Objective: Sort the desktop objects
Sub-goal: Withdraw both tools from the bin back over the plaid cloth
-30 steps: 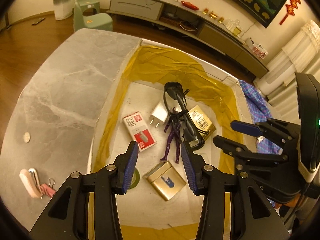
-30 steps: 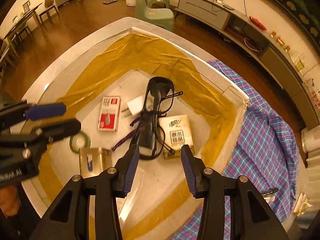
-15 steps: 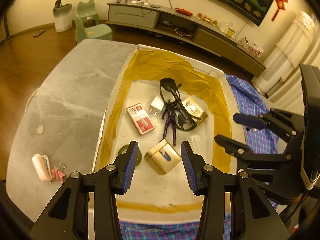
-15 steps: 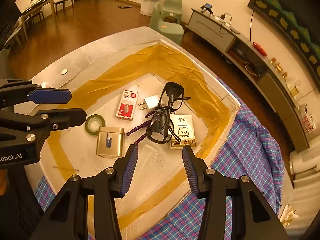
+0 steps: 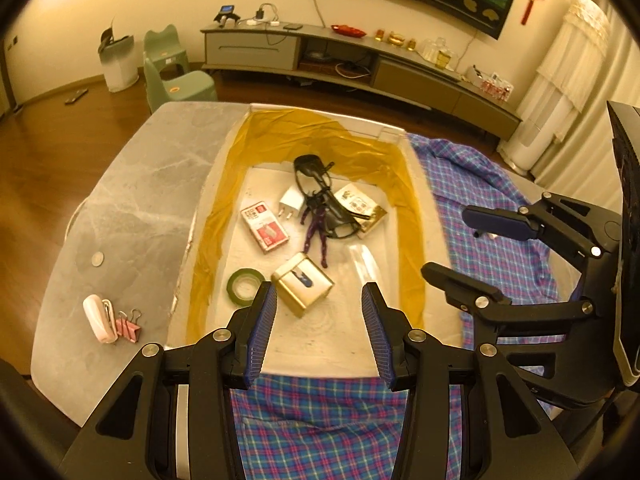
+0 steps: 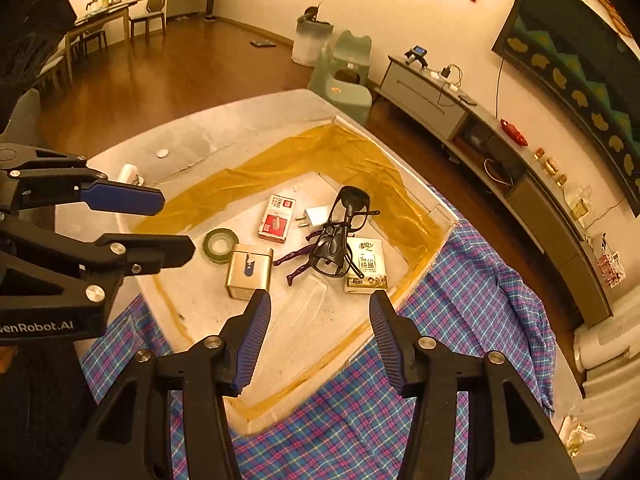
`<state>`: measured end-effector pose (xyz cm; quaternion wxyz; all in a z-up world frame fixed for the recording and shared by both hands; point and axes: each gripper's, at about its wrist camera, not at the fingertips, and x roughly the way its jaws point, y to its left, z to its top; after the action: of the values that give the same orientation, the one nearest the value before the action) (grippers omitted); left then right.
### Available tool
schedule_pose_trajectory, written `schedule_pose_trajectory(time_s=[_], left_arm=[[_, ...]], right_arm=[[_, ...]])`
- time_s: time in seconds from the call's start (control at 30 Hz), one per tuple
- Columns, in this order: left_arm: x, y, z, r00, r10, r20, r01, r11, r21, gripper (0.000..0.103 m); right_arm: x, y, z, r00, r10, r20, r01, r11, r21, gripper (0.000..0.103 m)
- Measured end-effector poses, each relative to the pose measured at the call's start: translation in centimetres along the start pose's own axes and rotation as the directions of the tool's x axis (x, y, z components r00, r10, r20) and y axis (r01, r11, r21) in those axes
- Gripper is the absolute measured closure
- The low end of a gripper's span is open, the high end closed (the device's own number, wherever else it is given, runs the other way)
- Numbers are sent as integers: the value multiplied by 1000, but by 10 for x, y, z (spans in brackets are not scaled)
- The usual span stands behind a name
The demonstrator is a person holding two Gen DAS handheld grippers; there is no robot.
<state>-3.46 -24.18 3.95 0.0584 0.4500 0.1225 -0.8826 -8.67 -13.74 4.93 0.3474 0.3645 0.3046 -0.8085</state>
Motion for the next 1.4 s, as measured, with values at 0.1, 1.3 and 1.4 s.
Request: schedule_pose_trajectory(time_s=[0.1, 1.3, 1.4], left_arm=[[-8, -11, -5, 1000, 14, 17, -15, 1000, 22, 56], [87, -261, -7, 993, -114, -38, 120, 909, 400, 56], [122, -284, 8, 995, -93, -35, 98, 889, 447, 56]], right_arm=[[-11, 0, -8, 1000, -1, 30, 1, 1000, 3, 48], [6, -242, -246, 990, 20, 139, -121, 617, 777, 45], [13, -264, -266, 993, -4, 119, -94, 585, 806, 47]])
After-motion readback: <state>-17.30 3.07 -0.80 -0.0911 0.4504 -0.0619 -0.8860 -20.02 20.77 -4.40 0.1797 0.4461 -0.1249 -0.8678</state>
